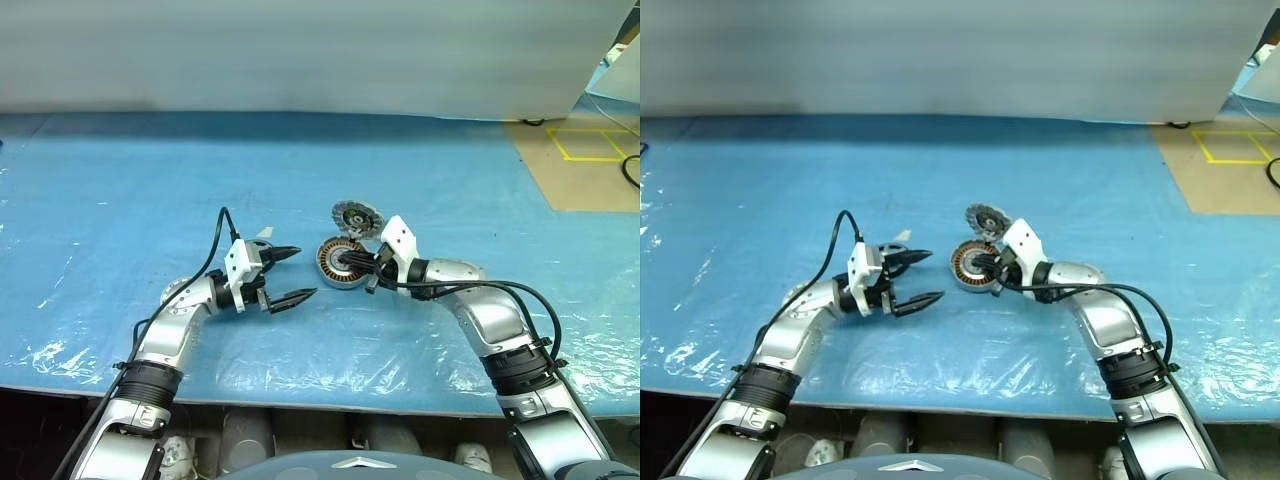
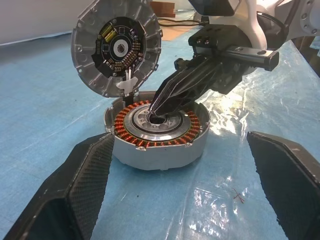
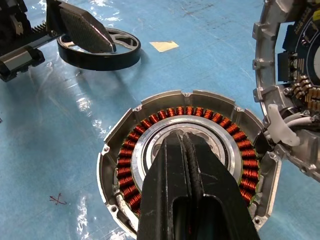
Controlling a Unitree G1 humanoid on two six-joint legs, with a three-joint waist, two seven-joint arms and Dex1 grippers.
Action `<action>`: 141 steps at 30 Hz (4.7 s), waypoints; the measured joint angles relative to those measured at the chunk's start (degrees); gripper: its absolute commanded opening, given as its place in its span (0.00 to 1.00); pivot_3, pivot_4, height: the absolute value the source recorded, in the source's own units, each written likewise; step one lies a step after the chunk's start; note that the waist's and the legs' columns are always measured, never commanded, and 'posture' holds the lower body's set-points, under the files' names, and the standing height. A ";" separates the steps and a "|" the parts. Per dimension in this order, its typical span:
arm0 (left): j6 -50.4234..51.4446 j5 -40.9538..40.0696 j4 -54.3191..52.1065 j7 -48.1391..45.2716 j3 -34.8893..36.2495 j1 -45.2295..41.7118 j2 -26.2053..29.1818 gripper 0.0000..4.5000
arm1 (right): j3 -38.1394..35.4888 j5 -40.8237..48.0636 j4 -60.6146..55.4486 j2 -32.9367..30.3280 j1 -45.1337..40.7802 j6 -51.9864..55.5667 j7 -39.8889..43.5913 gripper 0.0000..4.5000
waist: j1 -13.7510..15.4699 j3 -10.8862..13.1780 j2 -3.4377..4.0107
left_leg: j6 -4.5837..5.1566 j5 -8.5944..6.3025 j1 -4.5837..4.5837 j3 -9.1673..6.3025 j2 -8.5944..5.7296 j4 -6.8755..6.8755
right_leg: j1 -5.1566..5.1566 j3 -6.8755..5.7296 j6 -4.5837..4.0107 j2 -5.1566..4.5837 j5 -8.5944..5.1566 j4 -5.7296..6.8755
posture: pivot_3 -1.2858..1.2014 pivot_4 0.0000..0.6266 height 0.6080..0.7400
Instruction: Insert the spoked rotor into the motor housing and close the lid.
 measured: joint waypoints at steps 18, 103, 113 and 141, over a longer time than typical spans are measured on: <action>0.02 0.01 0.00 0.23 0.00 0.03 -0.01 1.00 | -0.92 -2.31 3.96 1.86 -1.69 -2.28 -3.44 0.00 | 0.01 0.00 0.00 | 0.00 0.00 0.00 0.00 0.00 0.05 | 0.00 0.01 0.00 0.00 0.01 0.06 | 0.52 0.24 1.00; -0.17 0.12 0.76 0.28 -0.31 -0.25 -0.55 1.00 | 8.15 -4.97 -11.99 -9.62 -7.82 22.93 5.46 0.00 | 0.41 0.00 -0.01 | 0.00 -0.01 0.79 0.21 0.01 -0.41 | 0.56 0.27 0.09 -0.04 -0.09 -0.10 | 0.52 0.24 1.00; -0.18 0.16 0.75 0.39 -0.42 -0.25 -1.30 1.00 | 9.33 -3.42 -11.34 -8.11 -8.34 23.89 4.84 0.00 | 0.20 -0.01 -0.01 | -0.01 -0.01 0.83 0.23 0.00 -0.45 | 0.55 0.26 0.08 -0.03 -0.09 -0.08 | 0.52 0.24 1.00; -0.33 0.35 0.71 0.53 -0.45 -0.18 -1.40 1.00 | 2.34 1.23 -3.68 -3.14 -6.45 9.62 3.71 0.00 | 0.02 -0.01 -0.08 | -0.01 0.01 -0.11 0.35 -0.01 -0.39 | -0.44 0.25 0.27 0.05 0.16 0.06 | 0.52 0.24 1.00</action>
